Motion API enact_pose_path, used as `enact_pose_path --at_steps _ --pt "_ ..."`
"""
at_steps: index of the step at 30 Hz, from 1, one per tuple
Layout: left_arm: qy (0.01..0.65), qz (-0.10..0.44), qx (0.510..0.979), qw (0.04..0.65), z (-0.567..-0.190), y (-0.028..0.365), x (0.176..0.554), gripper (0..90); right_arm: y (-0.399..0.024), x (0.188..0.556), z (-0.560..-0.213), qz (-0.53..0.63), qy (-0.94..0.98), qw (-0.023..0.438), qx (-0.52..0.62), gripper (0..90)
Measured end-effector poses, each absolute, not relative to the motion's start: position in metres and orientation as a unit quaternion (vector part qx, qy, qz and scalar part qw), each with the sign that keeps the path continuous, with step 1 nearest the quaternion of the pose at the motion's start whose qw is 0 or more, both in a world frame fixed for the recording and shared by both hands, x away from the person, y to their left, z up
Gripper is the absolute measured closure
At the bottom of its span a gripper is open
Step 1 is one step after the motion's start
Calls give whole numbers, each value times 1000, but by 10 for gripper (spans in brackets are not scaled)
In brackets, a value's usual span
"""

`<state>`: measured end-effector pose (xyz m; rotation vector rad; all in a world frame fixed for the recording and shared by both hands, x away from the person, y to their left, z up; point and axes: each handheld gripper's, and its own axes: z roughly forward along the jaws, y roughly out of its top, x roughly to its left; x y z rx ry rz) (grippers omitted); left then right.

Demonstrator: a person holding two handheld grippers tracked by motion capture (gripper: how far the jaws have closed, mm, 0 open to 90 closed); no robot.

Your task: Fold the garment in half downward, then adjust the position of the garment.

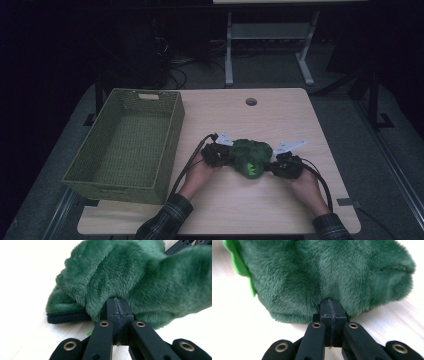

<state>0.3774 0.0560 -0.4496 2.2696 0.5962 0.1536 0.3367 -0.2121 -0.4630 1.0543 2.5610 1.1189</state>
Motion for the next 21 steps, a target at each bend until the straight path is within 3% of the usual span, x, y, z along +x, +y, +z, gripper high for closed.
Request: enact_pose_path --at_steps 9,21 --pt "220 47 880 419 -426 65 353 897 -237 343 -435 416 825 108 367 899" --pt "191 9 888 418 -442 41 329 897 -229 394 -419 422 816 123 375 899"
